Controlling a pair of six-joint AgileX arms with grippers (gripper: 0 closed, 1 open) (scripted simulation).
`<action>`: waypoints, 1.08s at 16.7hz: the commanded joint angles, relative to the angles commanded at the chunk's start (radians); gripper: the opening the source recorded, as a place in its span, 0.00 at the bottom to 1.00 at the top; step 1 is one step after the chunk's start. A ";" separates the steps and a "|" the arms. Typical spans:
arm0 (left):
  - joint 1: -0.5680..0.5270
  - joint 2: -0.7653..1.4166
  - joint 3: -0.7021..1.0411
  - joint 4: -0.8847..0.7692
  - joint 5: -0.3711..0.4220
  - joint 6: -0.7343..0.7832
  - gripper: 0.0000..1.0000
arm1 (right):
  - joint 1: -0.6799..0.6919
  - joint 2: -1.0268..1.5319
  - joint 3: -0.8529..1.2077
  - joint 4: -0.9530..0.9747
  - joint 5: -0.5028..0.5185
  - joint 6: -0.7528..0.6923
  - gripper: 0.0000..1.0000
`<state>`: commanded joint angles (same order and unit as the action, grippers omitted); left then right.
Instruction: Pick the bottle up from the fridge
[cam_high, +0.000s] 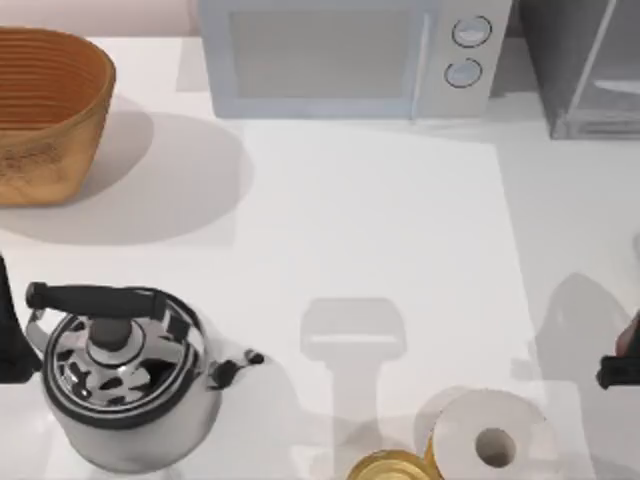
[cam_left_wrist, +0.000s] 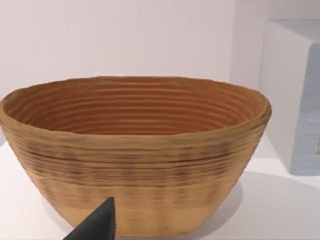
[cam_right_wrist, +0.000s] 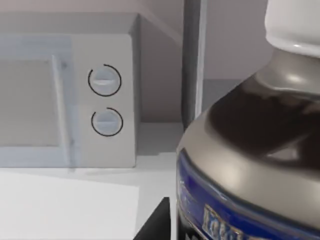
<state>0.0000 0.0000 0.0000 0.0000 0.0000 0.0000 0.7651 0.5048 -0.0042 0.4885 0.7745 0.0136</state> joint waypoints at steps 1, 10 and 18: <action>0.000 0.000 0.000 0.000 0.000 0.000 1.00 | 0.069 0.045 -0.001 0.044 0.069 0.001 0.00; 0.000 0.000 0.000 0.000 0.000 0.000 1.00 | 0.498 0.321 -0.004 0.313 0.495 0.008 0.00; 0.000 0.000 0.000 0.000 0.000 0.000 1.00 | 0.499 0.344 -0.006 0.335 0.499 0.011 0.00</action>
<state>0.0000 0.0000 0.0000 0.0000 0.0000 0.0000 1.2643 0.8486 -0.0104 0.8234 1.2737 0.0246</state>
